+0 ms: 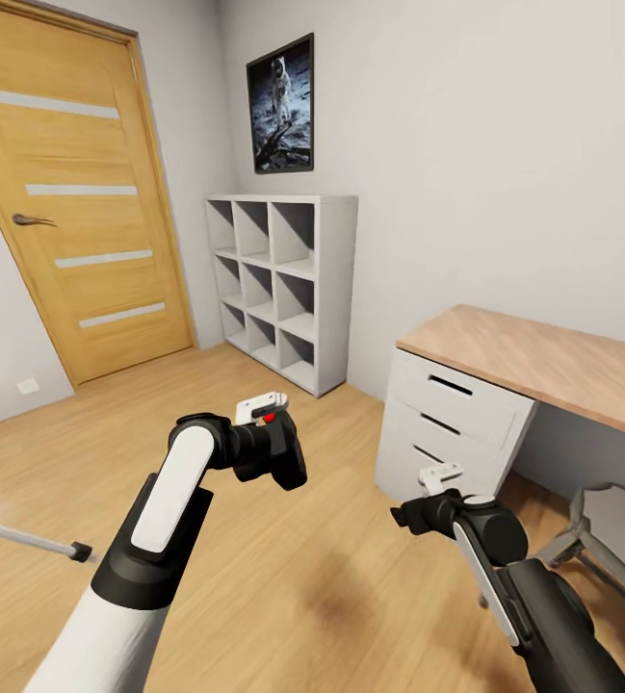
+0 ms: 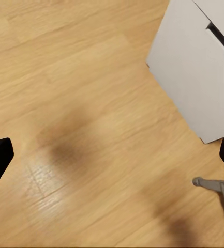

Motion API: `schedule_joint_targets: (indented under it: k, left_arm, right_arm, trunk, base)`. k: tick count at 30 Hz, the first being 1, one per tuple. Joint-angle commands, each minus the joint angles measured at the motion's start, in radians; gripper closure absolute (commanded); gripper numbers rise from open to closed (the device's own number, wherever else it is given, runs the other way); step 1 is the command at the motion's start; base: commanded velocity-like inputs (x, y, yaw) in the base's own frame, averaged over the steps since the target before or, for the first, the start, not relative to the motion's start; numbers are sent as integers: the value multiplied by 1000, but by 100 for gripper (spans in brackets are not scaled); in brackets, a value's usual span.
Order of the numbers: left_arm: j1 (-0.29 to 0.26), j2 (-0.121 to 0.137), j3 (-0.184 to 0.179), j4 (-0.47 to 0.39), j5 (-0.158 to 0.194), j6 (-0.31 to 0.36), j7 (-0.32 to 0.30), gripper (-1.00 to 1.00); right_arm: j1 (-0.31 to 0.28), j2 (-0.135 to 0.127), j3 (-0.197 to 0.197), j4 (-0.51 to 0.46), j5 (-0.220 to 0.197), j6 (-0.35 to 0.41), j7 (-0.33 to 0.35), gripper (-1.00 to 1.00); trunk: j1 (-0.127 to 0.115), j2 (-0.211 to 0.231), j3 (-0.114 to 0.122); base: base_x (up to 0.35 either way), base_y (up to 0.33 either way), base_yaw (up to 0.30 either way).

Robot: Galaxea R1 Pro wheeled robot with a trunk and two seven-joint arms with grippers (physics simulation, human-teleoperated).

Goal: Attach the digital camera to the camera tripod in the bedroom.

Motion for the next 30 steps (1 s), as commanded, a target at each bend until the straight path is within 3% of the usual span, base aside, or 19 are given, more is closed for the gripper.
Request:
schedule_joint_targets:
  k: [1,8,15,21,30]
  left_arm:
    - [-1,0,0,-1,8,3,10,100]
    - [0,1,6,-1,7,-3,37,100]
    - [1,3,6,-1,7,-28,71,100]
    - [2,4,9,-1,8,-37,78,100]
    - [1,6,15,0,8,-40,81,100]
  right_arm:
    - [0,2,4,-1,4,4,3,-100]
    - [2,7,14,-5,1,4,2,-100]
    - [3,6,69,-1,-2,4,2,-100]
    - [3,8,89,19,-3,4,3,-100]
    - [1,9,92,55,-3,4,5,-100]
  trunk:
    - [0,0,-1]
    - [0,0,-1]
    - [0,0,-1]
    - [0,0,-1]
    - [0,0,-1]
  base:
    - [298,-217,4]
    - [297,-218,1]
    - [307,-154,32]
    - [235,-13,215]
    - [52,-2,282]
